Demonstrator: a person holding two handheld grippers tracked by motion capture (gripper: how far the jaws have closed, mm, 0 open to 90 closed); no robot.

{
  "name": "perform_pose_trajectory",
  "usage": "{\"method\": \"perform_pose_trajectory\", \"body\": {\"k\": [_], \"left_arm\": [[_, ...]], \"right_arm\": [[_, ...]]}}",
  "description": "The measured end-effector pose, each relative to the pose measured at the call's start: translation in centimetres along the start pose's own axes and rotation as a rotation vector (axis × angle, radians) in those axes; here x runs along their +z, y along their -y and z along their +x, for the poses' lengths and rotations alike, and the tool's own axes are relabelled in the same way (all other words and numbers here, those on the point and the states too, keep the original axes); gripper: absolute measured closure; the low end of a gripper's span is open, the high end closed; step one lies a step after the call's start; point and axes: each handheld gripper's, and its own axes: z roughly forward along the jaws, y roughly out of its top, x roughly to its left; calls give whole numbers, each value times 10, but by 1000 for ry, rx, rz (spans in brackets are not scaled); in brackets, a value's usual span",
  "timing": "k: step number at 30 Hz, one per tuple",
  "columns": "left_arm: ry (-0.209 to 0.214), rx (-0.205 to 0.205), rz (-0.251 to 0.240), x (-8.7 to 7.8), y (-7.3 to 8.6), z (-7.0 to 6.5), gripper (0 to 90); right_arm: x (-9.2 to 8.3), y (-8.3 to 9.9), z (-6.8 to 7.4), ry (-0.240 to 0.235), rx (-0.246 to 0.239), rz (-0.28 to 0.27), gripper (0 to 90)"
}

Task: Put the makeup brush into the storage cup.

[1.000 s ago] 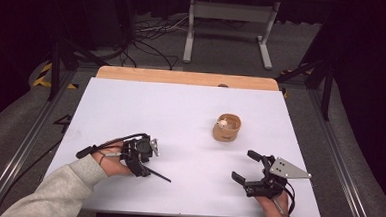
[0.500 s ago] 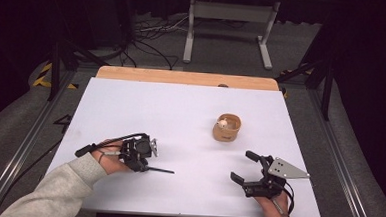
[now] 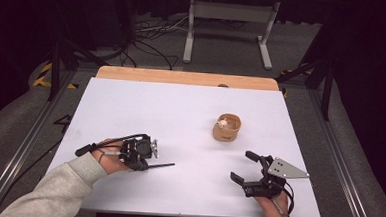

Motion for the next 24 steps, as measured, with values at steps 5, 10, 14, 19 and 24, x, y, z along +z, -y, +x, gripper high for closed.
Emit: {"method": "perform_pose_trajectory", "body": {"k": [5,10,14,19,24], "left_arm": [[-9,15,-4,-11,-4,-2,823],[-19,45,-21,-23,-14,-7,824],[-35,88,-35,-31,-23,-12,824],[-50,117,-66,-42,-35,-18,826],[-50,154,-77,-48,-46,-24,826]], "right_arm": [[0,0,0,-4,-3,0,75],[0,-1,1,-9,-1,1,76],[-1,-1,1,-7,-5,-5,76],[-2,-2,1,-13,-2,-6,76],[-3,-4,2,-16,-10,-12,76]]}}
